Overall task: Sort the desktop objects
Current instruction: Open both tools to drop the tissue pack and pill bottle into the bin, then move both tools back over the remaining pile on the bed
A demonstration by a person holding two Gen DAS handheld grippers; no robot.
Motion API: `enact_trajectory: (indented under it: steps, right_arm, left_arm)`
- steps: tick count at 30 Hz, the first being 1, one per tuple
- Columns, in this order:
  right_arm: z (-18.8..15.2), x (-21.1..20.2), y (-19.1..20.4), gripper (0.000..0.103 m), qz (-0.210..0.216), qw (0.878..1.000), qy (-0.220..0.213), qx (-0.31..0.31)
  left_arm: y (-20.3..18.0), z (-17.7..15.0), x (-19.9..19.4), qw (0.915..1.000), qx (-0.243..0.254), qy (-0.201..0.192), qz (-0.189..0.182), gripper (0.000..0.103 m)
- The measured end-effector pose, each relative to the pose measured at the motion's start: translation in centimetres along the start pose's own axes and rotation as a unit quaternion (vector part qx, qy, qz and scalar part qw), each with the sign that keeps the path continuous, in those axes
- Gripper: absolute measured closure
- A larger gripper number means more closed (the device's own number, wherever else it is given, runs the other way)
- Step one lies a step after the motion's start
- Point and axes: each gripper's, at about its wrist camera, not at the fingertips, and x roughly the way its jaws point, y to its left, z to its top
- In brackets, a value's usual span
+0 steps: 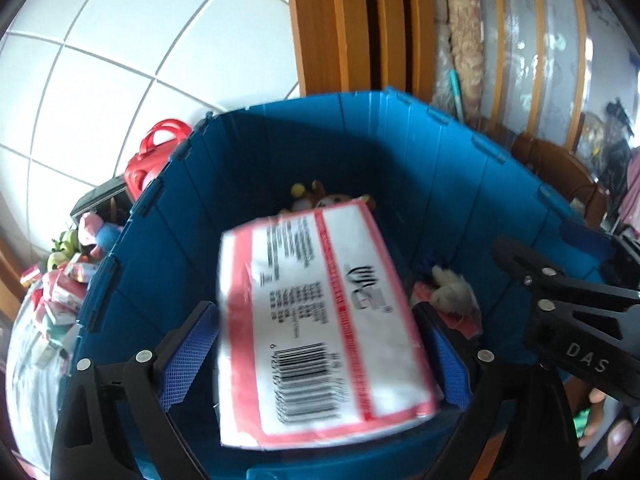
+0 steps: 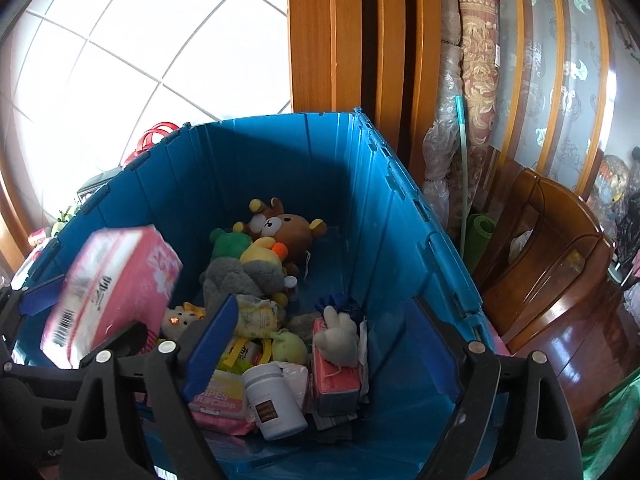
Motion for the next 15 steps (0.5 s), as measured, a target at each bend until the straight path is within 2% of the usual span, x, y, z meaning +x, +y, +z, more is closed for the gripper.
enact_trajectory:
  steps: [2, 5, 9, 15]
  right_arm:
    - [0.1, -0.2, -0.2, 0.016, 0.002, 1.000, -0.004, 0.007]
    - [0.2, -0.5, -0.3, 0.016, 0.002, 1.000, -0.011, 0.009]
    - [0.3, -0.7, -0.3, 0.016, 0.000, 1.000, -0.014, 0.008]
    - [0.3, -0.8, -0.1, 0.015, 0.000, 1.000, -0.012, 0.006]
  left_arm:
    - [-0.2, 0.1, -0.4, 0.9995, 0.009, -0.024, 0.018, 0.005]
    - [0.3, 0.1, -0.4, 0.9994, -0.004, -0.031, 0.017, 0.003]
    - [0.9, 0.4, 0.0, 0.9996, -0.010, -0.018, 0.019, 0.003]
    - [1.0, 0.4, -0.2, 0.9996, -0.012, -0.020, 0.015, 0.003]
